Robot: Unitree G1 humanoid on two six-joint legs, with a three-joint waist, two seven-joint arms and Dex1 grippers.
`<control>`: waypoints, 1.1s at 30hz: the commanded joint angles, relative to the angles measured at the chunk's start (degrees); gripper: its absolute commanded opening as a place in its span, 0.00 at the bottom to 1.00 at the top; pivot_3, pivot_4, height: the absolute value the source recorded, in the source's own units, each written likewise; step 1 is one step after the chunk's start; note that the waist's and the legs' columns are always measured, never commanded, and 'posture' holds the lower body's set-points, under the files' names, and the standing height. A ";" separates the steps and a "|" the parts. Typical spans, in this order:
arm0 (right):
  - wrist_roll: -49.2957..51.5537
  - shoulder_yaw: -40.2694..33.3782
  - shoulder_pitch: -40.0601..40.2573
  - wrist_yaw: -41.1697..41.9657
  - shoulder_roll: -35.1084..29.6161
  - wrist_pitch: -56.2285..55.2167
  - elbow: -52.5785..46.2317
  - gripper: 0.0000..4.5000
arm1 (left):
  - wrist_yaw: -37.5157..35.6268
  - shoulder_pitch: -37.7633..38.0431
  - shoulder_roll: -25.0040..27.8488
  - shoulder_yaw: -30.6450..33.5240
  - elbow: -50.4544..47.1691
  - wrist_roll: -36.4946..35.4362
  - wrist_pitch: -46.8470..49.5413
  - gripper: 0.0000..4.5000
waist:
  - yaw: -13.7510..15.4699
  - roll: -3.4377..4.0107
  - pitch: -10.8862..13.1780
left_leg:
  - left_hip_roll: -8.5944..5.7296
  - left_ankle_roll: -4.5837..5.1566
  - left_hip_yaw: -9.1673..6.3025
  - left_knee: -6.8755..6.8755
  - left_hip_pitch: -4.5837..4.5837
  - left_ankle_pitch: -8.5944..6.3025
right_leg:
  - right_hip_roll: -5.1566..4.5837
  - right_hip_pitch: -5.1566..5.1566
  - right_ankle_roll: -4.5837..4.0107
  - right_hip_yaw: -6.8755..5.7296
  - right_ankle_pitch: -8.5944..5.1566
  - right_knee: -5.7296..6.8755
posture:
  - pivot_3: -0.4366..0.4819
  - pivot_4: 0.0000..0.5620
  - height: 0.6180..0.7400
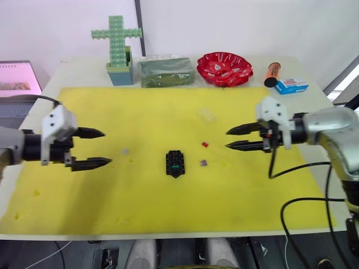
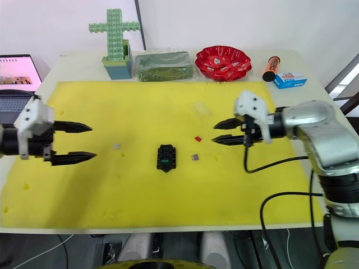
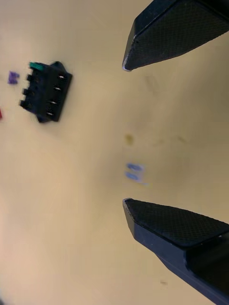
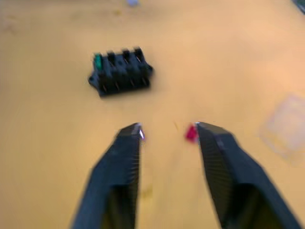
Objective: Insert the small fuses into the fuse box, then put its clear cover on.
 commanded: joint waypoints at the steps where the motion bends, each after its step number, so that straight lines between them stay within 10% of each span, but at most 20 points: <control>1: 1.69 -5.96 3.82 1.06 -2.91 -0.49 2.91 0.77 | -0.99 2.74 1.26 4.25 5.93 2.13 -3.42 1.00 | -0.03 0.01 0.00 | 0.04 0.00 0.05 -0.01 -0.01 0.00 | 0.01 -0.01 -0.01 0.00 0.00 -0.05 | 0.48 0.27 1.00; 4: 1.21 -8.07 7.24 1.08 -4.39 -1.71 4.37 0.99 | -1.09 4.00 1.43 4.27 10.41 3.84 -5.87 1.00 | -0.06 0.01 0.01 | 0.06 0.00 0.13 -0.01 -0.03 0.00 | 0.01 -0.02 -0.01 0.01 0.01 -0.10 | 0.48 0.27 1.00; 15: 2.14 -7.51 7.90 -2.29 -2.87 -2.18 0.99 0.99 | 1.38 0.55 -2.70 0.14 12.75 3.54 -5.87 1.00 | -0.05 0.06 0.01 | 0.14 -0.01 0.17 -0.01 -0.09 0.00 | 0.01 -0.09 -0.02 0.02 0.03 -0.12 | 0.48 0.27 1.00; 29: 8.44 2.48 -6.19 -15.60 12.67 8.97 -12.59 0.99 | 16.38 -8.91 -13.52 0.69 11.14 -16.08 35.28 1.00 | 0.08 -0.02 0.00 | 0.16 -0.01 -0.02 0.08 -0.12 0.00 | 0.19 -0.08 0.17 0.02 0.18 0.13 | 0.48 0.27 1.00; 33: 7.79 4.64 -7.16 -18.26 15.10 8.71 -13.63 1.00 | 22.10 -12.56 -18.00 3.77 16.36 -19.56 43.66 0.80 | -0.02 -0.10 -0.06 | 0.13 -0.02 -0.08 0.19 -0.08 0.01 | 0.19 -0.04 0.16 0.02 0.17 0.30 | 0.48 0.27 1.00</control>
